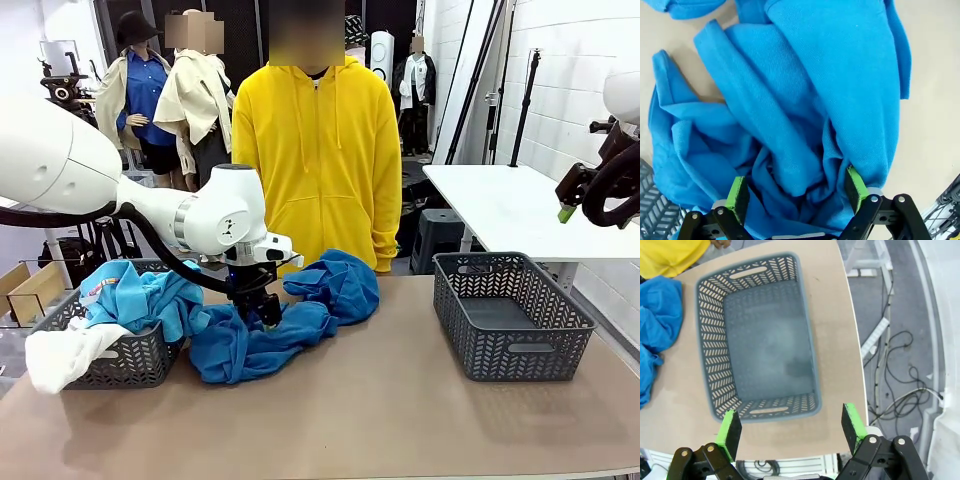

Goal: Sort the tops and bottoms.
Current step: Lift clothes from the center of the table with your left hand.

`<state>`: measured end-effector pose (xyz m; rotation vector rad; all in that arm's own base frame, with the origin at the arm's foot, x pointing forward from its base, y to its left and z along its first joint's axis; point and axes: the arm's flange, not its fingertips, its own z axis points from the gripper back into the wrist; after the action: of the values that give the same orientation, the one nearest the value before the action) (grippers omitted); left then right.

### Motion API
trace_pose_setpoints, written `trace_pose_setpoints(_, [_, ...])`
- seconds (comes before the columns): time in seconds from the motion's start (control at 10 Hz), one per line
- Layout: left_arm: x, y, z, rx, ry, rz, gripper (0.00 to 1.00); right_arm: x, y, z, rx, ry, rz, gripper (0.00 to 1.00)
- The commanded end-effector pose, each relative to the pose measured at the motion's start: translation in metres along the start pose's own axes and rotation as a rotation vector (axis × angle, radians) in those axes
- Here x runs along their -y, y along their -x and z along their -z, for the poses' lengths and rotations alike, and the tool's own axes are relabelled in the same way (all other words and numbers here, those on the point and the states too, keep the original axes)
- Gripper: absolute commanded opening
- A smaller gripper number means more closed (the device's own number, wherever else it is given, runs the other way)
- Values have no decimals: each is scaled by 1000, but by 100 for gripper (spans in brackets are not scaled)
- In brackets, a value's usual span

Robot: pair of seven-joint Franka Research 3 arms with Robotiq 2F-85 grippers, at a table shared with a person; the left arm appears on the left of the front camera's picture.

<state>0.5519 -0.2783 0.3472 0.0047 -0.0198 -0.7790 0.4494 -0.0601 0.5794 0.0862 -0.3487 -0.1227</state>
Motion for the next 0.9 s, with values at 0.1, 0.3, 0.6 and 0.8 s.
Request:
trace_pose_setpoints(0.1, [3,-11,9,-60,2,-38,100,-2,3,-1,-5,23,15,100])
trace_pose_setpoints(0.3, [3,-13,16,-68,5,-53,100,-2,3,-1,-5,23,15,100])
trace_pose_setpoints(0.6, [1,-12,27,-73,13,-64,70,-2,3,-1,-5,23,15,100])
trace_pose_setpoints(0.8, [1,-13,27,-66,17,-65,31,-2,3,-1,-5,23,15,100])
